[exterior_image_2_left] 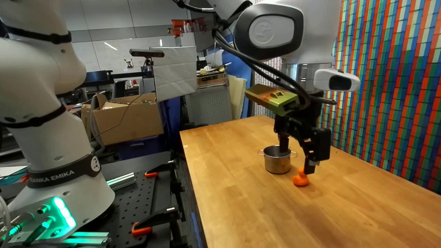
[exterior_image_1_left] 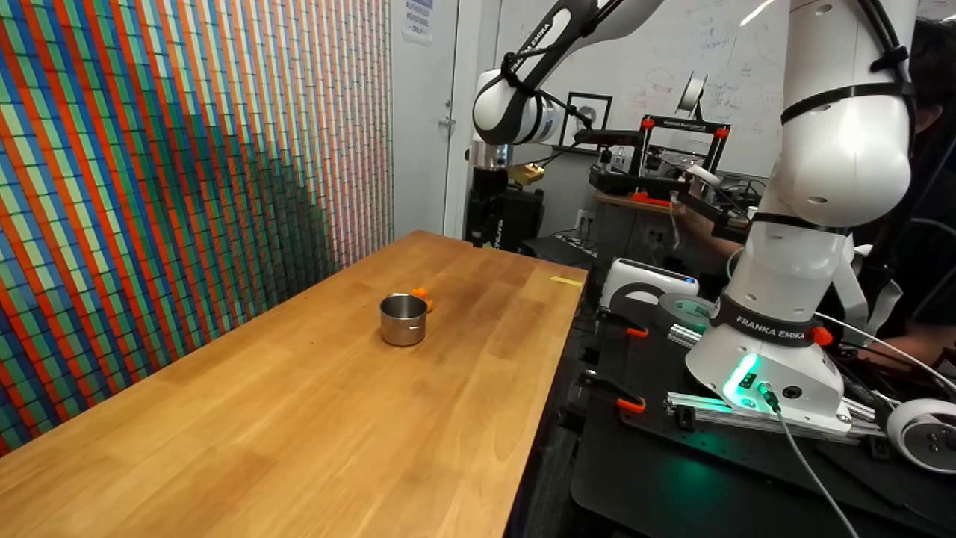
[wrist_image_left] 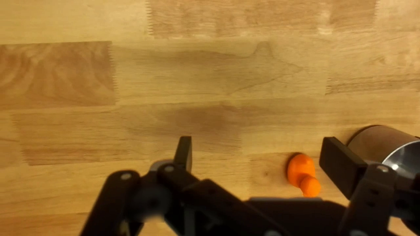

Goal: Put the rubber duck in the pot

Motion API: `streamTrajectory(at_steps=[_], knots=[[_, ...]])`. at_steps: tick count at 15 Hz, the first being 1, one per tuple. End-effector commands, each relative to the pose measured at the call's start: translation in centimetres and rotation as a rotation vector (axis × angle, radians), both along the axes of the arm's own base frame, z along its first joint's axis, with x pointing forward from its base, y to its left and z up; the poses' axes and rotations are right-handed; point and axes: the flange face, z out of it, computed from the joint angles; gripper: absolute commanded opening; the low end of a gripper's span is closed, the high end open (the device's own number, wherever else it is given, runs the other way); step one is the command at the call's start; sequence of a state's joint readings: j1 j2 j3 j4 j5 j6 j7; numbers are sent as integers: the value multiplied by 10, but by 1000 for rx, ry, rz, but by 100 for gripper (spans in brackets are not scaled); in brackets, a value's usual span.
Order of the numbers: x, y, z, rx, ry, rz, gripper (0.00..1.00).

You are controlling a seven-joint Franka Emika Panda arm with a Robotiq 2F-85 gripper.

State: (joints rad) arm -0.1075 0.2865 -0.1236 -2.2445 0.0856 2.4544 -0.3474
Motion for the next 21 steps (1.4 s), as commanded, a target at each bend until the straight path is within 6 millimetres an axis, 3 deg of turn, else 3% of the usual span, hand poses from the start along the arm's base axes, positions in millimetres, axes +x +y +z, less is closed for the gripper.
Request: streamTrajectory(at_steps=[1,12,21], knots=[[3,2,-12,-31,-12,57,100],[28,70,-81,-50,-120,186,100],[67,82,-120,-46,-187,198,100]])
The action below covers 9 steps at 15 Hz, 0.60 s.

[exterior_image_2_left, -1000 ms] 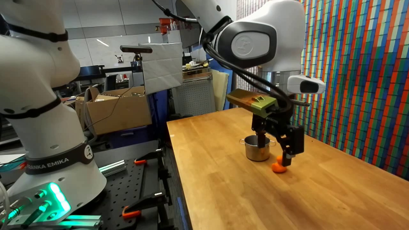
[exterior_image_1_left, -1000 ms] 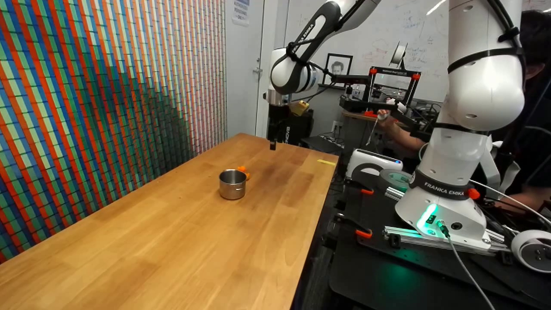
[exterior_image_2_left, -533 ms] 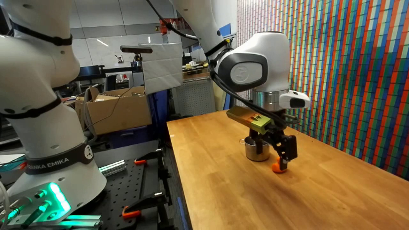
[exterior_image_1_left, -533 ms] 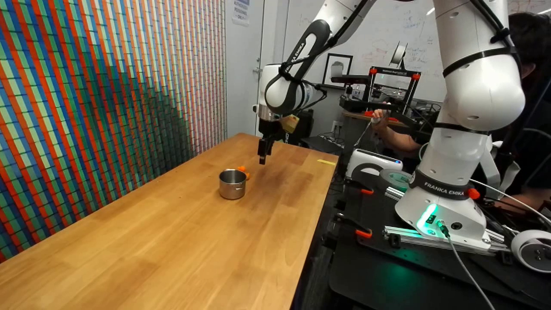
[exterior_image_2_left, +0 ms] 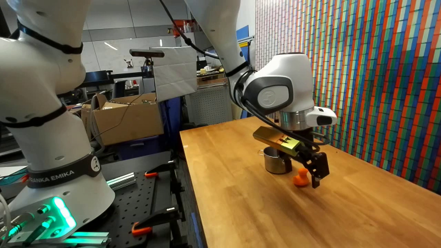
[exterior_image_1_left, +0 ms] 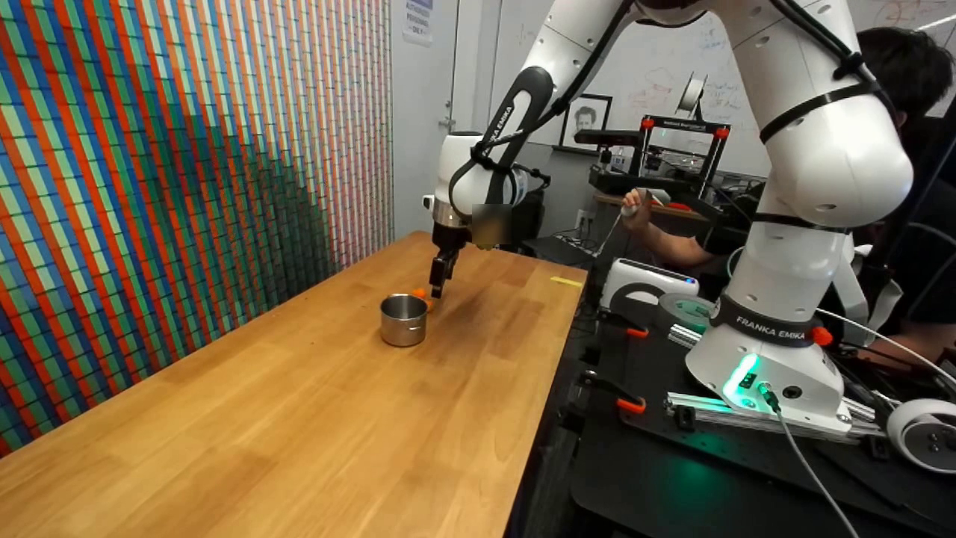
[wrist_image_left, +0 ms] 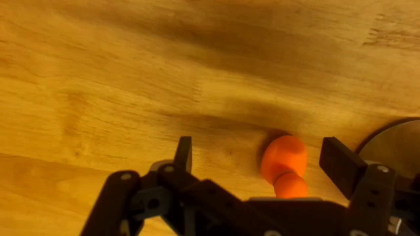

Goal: Put the rubber duck in the pot

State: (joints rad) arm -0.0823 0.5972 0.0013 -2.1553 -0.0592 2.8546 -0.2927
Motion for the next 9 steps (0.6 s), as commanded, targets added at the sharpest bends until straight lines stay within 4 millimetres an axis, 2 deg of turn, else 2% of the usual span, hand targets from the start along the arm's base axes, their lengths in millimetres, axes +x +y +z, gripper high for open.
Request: streamTrajectory(at_steps=[1,3,4,6,9], knots=[[28,3,-18,27,-19,-12,100],[35,7,-26,41,-16,-15,100],[37,9,-30,50,-11,-16,77],[41,14,-32,79,-4,-23,66],[46,11,-29,106,-1,-41,42]])
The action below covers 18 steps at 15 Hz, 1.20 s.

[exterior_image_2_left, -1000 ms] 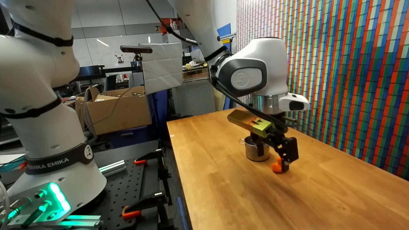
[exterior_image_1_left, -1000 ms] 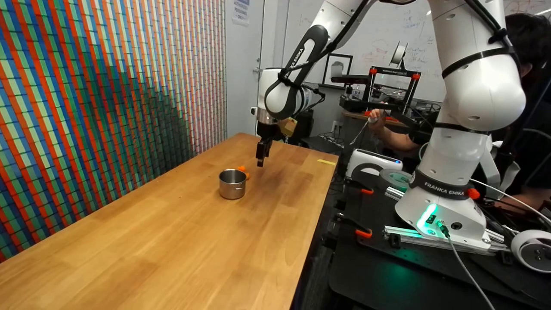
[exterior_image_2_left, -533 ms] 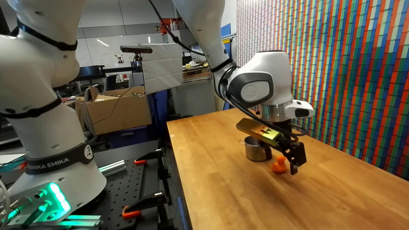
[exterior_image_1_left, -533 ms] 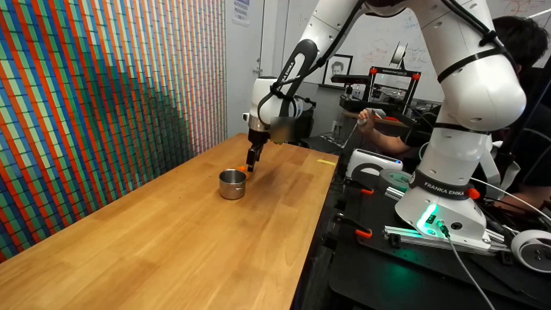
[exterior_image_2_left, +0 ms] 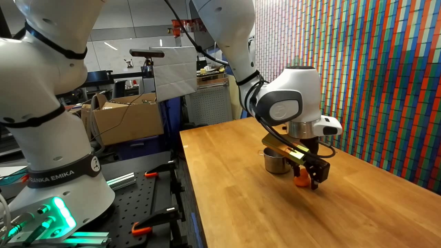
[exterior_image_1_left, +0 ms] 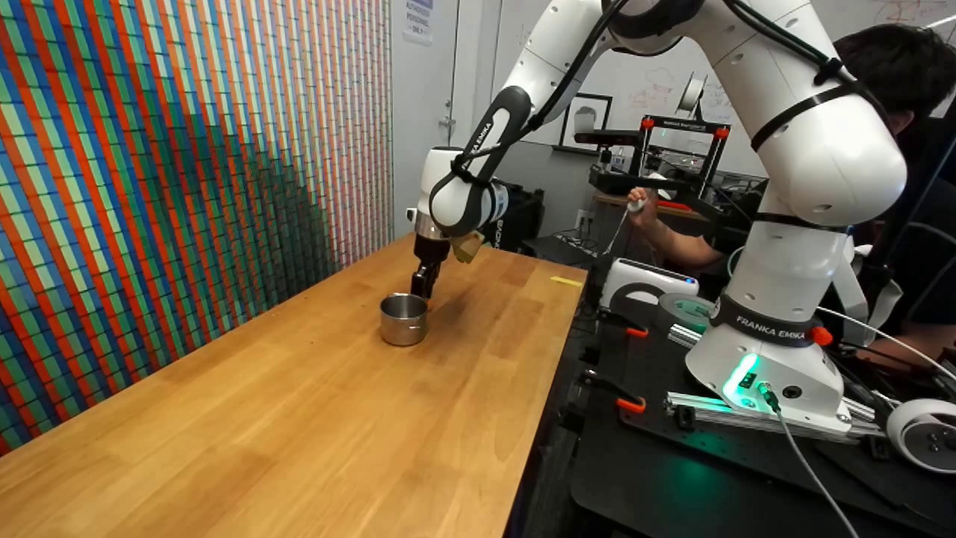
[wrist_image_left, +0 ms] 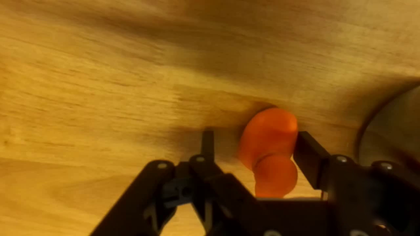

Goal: Put the rubber duck in the pot

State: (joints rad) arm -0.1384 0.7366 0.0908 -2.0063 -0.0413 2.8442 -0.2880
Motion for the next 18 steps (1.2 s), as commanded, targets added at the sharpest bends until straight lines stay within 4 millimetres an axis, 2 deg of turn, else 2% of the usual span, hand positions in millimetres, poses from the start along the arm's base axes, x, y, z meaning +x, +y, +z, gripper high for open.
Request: streamTrajectory(at_steps=[1,3,5,8,11,15,18], knots=[[14,-7,6,46,6,-40,33],[15,-12,14,55,15,-61,19],[14,-19,22,72,41,-86,19],[7,-20,46,125,101,-111,19],[-8,-6,83,199,141,-101,19],[-21,22,134,256,126,-59,19],[-35,45,149,239,79,-5,19]])
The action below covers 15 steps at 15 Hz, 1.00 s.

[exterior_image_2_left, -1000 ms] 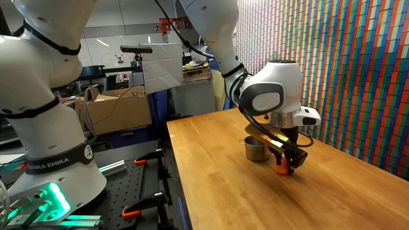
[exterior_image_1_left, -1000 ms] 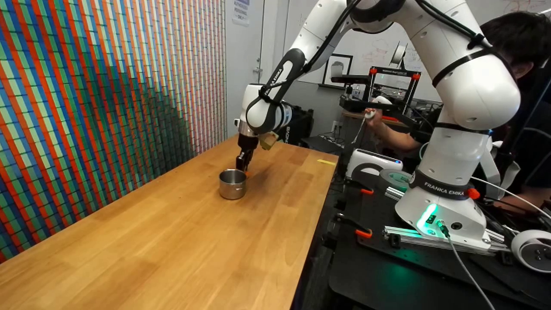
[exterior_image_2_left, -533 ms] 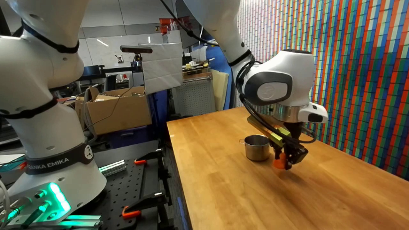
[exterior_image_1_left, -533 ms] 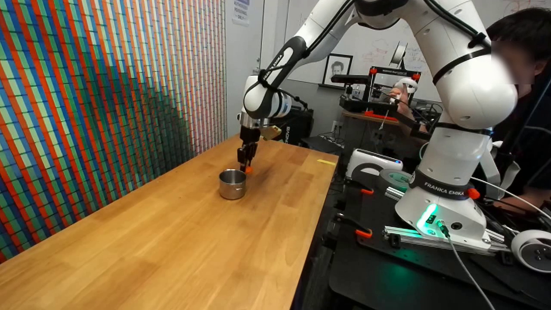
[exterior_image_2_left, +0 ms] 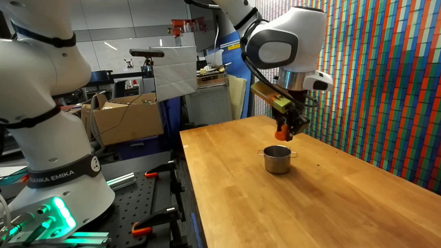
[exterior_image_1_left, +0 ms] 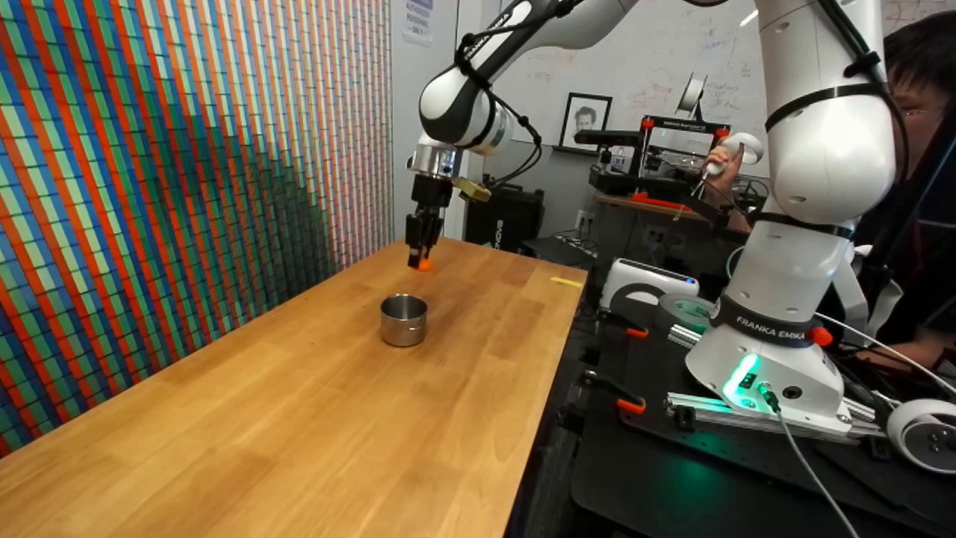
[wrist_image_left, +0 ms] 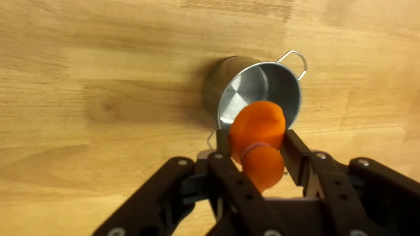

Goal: Put the rubber duck in the pot

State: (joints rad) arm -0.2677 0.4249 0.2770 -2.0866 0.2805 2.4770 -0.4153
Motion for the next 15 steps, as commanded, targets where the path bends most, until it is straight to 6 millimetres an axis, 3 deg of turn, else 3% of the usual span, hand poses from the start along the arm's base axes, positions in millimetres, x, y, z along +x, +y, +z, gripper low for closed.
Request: streamTrajectory(at_steps=[1,8,15], knots=[[-29,23,19,-31,-69,74,19],[-66,75,-23,-163,-265,263,19],[-74,84,-38,-213,-427,351,19]])
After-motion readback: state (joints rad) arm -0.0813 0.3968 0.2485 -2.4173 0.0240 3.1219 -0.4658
